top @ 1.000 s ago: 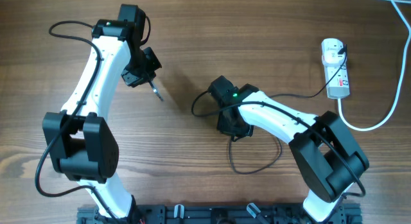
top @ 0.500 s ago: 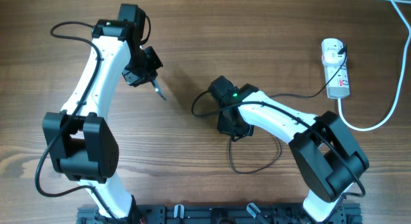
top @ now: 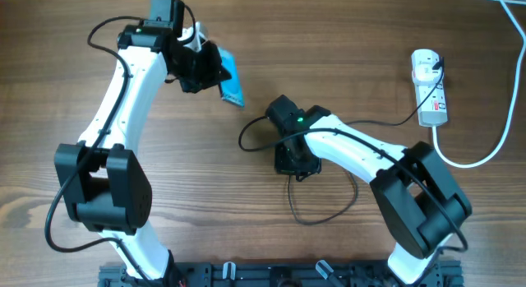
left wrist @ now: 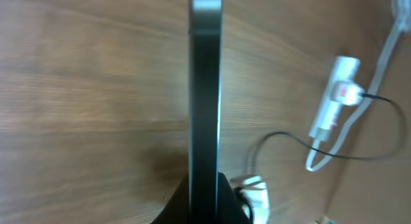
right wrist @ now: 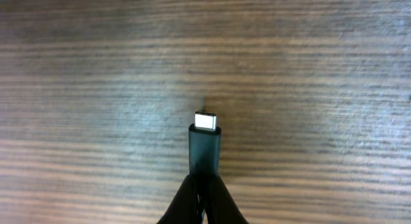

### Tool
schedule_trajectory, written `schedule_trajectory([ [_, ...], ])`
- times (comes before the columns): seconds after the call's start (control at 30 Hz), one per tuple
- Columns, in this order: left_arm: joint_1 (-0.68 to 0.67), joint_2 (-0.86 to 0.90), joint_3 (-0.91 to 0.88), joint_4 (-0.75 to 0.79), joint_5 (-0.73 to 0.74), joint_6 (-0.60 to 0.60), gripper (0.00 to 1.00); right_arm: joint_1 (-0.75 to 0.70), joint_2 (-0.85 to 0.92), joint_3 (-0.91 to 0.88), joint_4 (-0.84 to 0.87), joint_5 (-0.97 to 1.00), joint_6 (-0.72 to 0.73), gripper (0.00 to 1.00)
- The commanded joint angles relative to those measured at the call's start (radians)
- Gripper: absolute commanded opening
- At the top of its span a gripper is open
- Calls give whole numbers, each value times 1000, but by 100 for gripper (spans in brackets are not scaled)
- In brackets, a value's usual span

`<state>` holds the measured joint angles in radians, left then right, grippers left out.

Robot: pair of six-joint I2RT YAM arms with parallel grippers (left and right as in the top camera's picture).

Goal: Plug charger to phone and switch on socket
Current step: 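Lift the plug with the right gripper while the left swings the phone center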

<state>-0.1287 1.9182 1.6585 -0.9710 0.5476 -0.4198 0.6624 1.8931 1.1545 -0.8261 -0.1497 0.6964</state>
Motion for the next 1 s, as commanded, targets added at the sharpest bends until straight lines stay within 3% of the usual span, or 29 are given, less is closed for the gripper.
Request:
schedule_trajectory([
  [0.0,8,-25,0,53,155,32,4,1,-139,19,-12,-40,-75,4],
  [0.07,8,-25,0,86,220,32,4,1,-234,19,-24,-42,-109,4],
  [0.3,7,-25,0,112,336,75,4,1,-322,19,-41,-150,-190,4],
  [0.53,7,-25,0,117,315,71,4,1,-467,19,-50,-190,-198,4],
  [0.63,8,-25,0,76,346,5,4,1,-538,19,-53,-196,-196,4],
  [0.77,9,-32,0,61,552,23,4,1,-601,19,-92,-219,-143,4],
  [0.87,11,-64,0,0,552,101,4,1,-608,19,-164,-219,-143,4],
  [0.97,16,-112,0,-26,550,103,4,1,-608,19,-174,-219,-143,4],
])
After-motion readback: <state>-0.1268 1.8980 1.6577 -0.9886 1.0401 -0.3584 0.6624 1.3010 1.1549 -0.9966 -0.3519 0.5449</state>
